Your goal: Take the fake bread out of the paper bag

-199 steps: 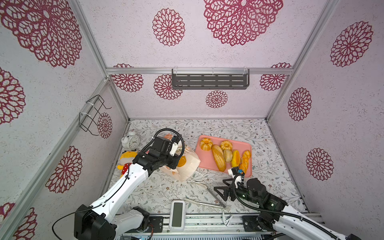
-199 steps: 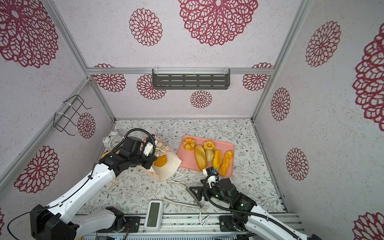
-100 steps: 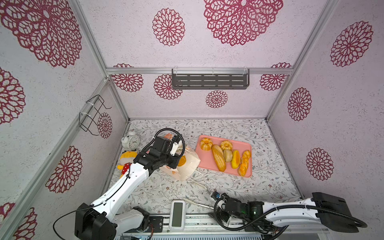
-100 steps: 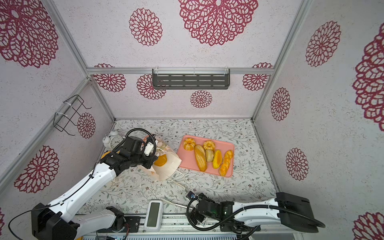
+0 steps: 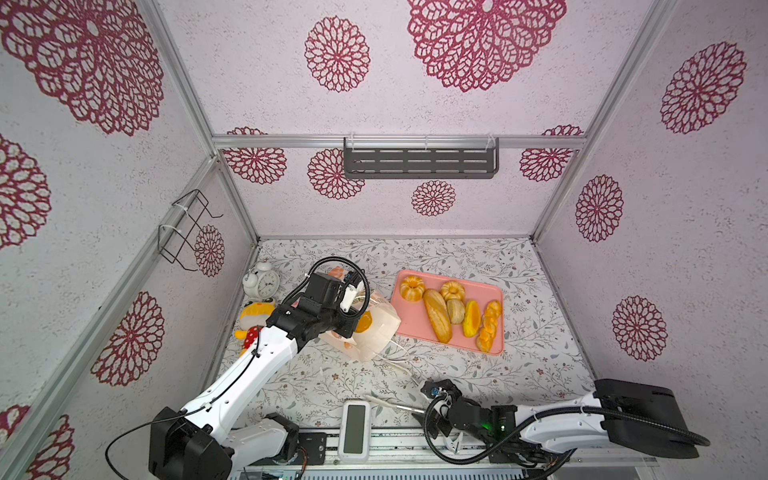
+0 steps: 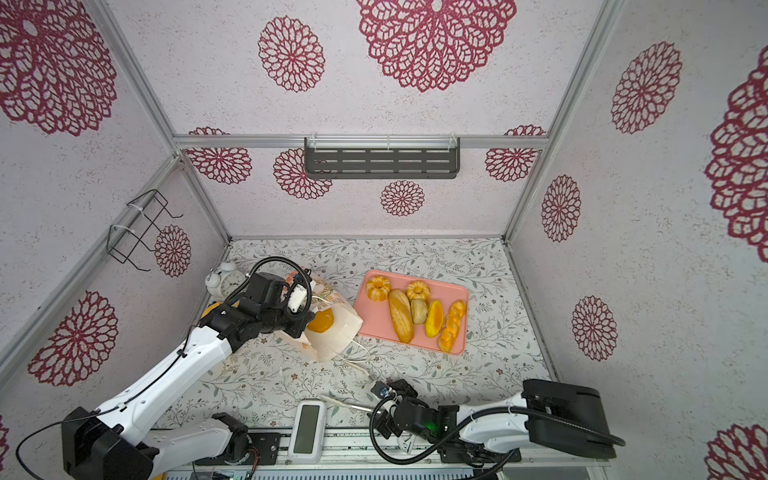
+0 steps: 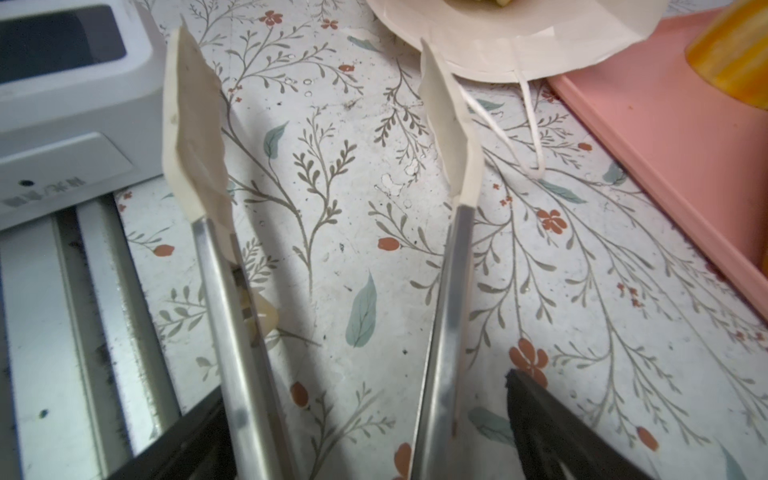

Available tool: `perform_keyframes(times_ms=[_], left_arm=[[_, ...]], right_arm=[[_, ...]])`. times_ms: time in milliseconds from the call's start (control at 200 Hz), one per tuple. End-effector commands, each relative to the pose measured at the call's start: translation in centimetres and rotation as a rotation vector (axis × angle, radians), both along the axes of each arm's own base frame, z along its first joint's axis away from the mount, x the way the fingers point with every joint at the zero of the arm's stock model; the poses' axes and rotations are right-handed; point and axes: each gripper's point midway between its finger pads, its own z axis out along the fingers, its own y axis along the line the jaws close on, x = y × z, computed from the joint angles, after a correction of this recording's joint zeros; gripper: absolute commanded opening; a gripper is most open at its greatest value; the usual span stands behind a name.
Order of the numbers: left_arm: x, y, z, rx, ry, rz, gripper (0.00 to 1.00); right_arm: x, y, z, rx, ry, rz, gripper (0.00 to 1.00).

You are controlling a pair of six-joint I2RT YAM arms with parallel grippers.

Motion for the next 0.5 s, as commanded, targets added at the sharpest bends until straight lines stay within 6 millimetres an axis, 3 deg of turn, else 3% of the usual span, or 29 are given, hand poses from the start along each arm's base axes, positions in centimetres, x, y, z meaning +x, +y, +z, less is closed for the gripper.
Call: perform_keyframes(times_ms=[0, 325, 495], left_arm=[[0.0, -0.4, 0.5, -0.006, -0.014, -0.017, 0.0], [-0.3, -0.2, 0.7, -0.001, -0.016, -0.015, 0.0], [-0.4, 0.1, 1.0, 0.003, -0.024, -0.011, 0.0]], right_arm=[[0.7, 1.7, 2.4, 0.092, -0.076, 0.002, 0.98], [2.1, 2.1, 2.1, 0.104, -0.101, -0.033, 0.96], [2.3, 2.3, 2.3, 0.104, -0.125, -0.031, 0.81]])
